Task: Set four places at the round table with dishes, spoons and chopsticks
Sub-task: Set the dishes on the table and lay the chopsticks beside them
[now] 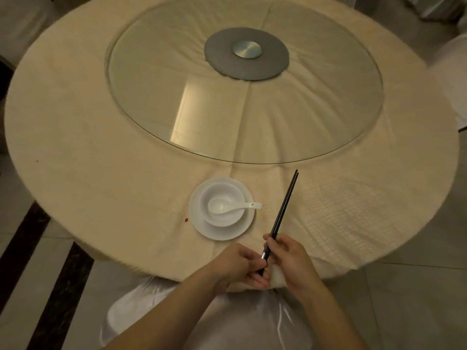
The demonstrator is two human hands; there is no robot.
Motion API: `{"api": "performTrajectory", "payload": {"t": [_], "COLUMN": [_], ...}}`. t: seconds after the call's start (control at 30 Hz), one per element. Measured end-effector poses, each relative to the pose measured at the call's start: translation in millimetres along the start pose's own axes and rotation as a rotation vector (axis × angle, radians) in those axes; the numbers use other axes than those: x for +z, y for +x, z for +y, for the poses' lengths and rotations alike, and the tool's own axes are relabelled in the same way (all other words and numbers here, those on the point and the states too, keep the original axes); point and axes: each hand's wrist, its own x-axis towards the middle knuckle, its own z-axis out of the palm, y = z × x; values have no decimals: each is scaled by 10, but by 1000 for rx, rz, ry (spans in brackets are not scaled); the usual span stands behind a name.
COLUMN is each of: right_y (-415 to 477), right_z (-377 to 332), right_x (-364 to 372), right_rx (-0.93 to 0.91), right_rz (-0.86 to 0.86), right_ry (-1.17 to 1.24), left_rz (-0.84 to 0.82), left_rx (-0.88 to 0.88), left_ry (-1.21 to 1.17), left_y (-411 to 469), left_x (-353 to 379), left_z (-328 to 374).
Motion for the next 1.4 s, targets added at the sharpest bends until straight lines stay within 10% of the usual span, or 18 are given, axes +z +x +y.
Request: {"api": "performTrajectory", "payload": {"t": [1.4], "right_y": [227], "right_z": [-10], "right_x": [410], "right_rx": [73], "right_rz": [9], "right_ry": [-180], "left_rz": [202], "left_rx": [-58], "left_ry": [-59], "left_y": [47], "left_x": [-366], "left_z": [-255]}}
